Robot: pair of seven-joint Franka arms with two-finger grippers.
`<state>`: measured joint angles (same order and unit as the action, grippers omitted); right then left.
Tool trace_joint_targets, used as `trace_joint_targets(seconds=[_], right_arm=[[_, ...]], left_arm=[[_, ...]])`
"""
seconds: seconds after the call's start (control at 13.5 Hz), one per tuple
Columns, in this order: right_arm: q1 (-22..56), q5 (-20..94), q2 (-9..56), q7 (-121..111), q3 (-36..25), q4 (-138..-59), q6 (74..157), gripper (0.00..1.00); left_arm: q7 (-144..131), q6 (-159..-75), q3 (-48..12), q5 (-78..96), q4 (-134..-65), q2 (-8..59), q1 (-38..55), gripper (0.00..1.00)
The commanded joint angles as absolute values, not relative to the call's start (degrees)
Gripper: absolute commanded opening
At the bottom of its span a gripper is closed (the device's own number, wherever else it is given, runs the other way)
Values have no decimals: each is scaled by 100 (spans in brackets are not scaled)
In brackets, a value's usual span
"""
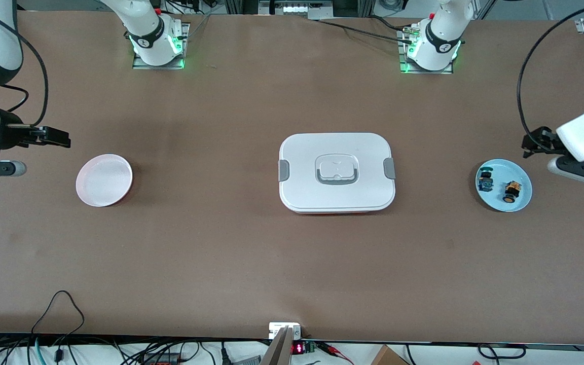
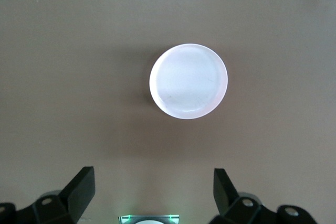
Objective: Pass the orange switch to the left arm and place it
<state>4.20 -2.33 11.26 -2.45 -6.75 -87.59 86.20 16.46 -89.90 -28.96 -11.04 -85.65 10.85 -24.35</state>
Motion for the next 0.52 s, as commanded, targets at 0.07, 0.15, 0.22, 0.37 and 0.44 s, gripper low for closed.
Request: trace_joint_targets(seconds=[0.07,0.15,0.22,0.37,0.44], right_arm=[[360,-158,529,-167,-659,-9603,9392,100],[369,-167,379,-167,-659,-9841,9639,100],[395,-167,334,-158,-650,-9905,9702,100],[404,-167,317,-167,-642,-9931,9712,100],[396,-176,221,-158,-642,-10027,9668,100]], left_arm=[[1223,-8290,-3277,-441,-8454,644,-2487,100],[839,-8184,-3435,-405,-8455,520,-2470,100],[617,-8157,-3437,-343,-8499,362,-2391,100],[222,-8174,-3184,-281,-8762,89,-1875,100],[115,-8165,-2773,-273,-8824,62,-1524,100]])
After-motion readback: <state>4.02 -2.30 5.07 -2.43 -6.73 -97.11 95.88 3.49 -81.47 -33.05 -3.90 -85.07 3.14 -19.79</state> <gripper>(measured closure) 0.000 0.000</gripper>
